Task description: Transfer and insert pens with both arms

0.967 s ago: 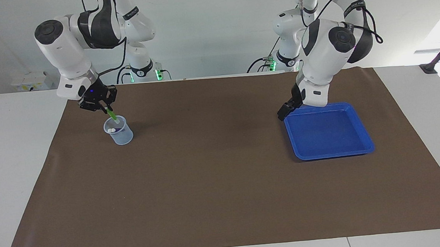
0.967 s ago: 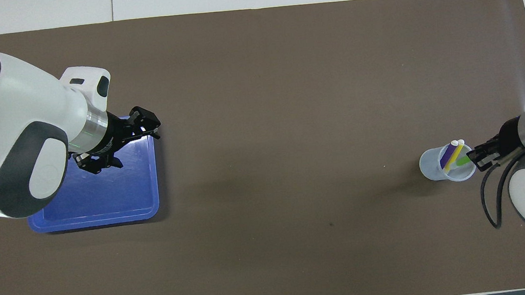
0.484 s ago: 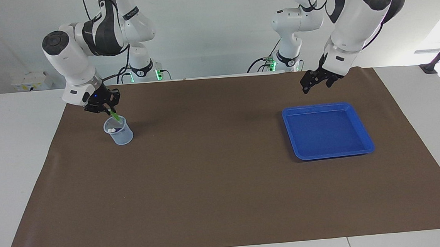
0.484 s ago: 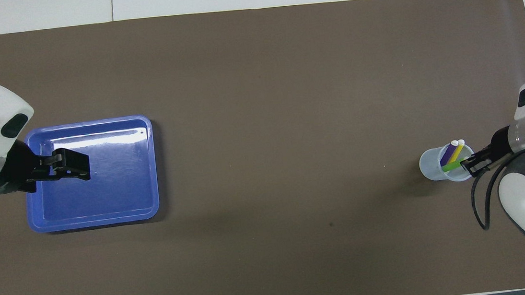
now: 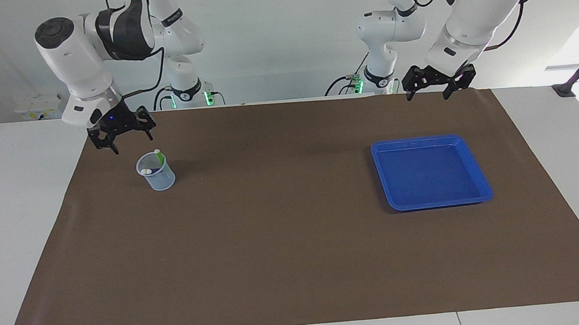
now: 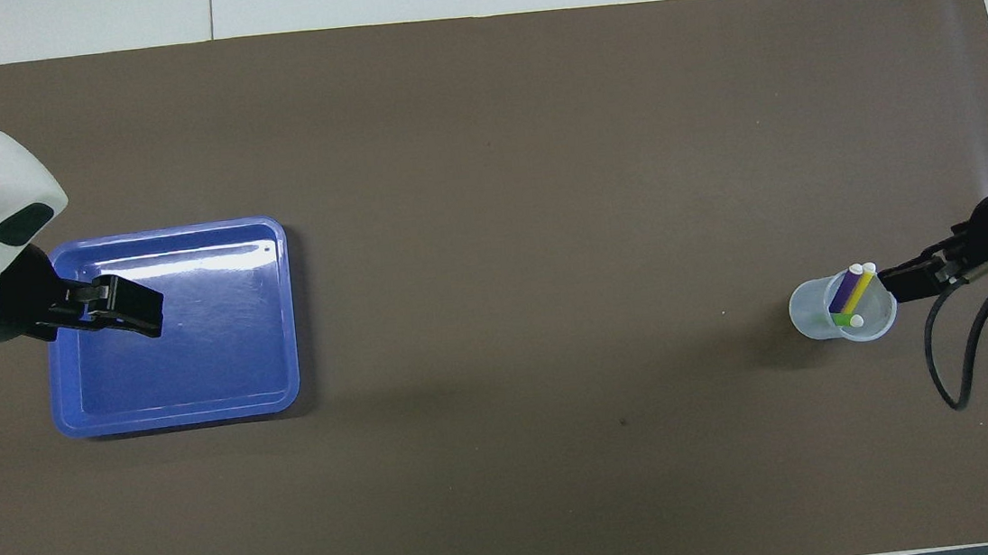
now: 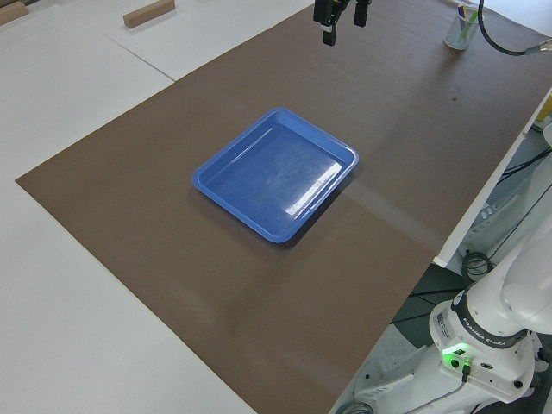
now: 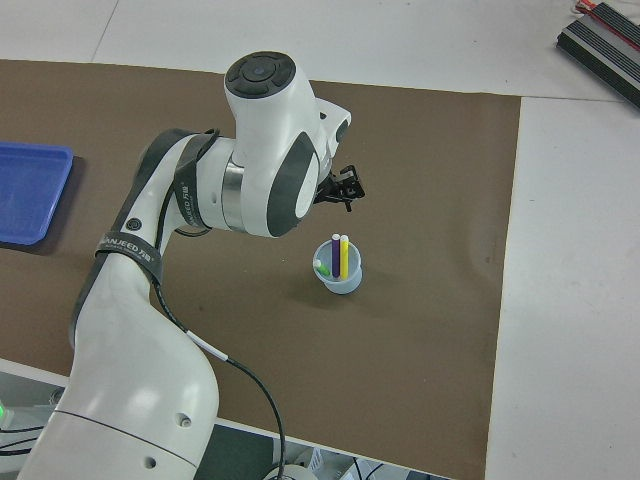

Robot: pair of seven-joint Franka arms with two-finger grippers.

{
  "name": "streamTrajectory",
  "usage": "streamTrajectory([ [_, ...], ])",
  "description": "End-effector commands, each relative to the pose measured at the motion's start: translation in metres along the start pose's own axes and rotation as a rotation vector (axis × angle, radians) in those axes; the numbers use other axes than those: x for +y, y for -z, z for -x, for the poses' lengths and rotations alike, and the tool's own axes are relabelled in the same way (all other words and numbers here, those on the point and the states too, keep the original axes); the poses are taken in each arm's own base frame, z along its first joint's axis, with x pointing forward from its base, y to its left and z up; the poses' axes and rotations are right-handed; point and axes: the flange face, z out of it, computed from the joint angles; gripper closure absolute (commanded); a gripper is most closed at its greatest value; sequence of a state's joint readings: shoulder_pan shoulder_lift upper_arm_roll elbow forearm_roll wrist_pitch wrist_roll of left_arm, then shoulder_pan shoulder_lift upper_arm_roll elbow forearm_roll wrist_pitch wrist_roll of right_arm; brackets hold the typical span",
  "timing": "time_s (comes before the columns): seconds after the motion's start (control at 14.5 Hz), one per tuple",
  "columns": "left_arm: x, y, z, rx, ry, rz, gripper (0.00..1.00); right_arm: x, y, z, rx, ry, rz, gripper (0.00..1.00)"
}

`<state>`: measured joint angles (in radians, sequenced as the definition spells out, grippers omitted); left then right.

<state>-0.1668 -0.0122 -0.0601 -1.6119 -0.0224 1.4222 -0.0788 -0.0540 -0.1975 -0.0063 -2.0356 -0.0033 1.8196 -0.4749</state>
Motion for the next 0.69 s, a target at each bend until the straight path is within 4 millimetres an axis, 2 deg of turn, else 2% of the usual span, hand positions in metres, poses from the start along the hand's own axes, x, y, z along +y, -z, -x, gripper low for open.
streamTrajectory([
  [0.0, -0.001, 0.005, -0.003, 0.015, -0.024, -0.021, 0.0, 0.008, 0.035, -0.006, -0.051, -0.057, -0.016, 0.0],
  [0.35, 0.002, 0.022, 0.002, 0.01, -0.025, -0.02, 0.0, 0.019, 0.09, -0.02, -0.132, -0.282, -0.025, 0.0],
  [0.48, 0.001, 0.03, 0.012, 0.026, -0.012, -0.009, 0.0, 0.023, 0.088, -0.024, -0.137, -0.308, -0.014, 0.0],
  [0.62, 0.0, 0.027, 0.011, 0.027, 0.001, -0.001, 0.0, 0.026, 0.079, -0.023, -0.155, -0.314, -0.012, 0.0],
])
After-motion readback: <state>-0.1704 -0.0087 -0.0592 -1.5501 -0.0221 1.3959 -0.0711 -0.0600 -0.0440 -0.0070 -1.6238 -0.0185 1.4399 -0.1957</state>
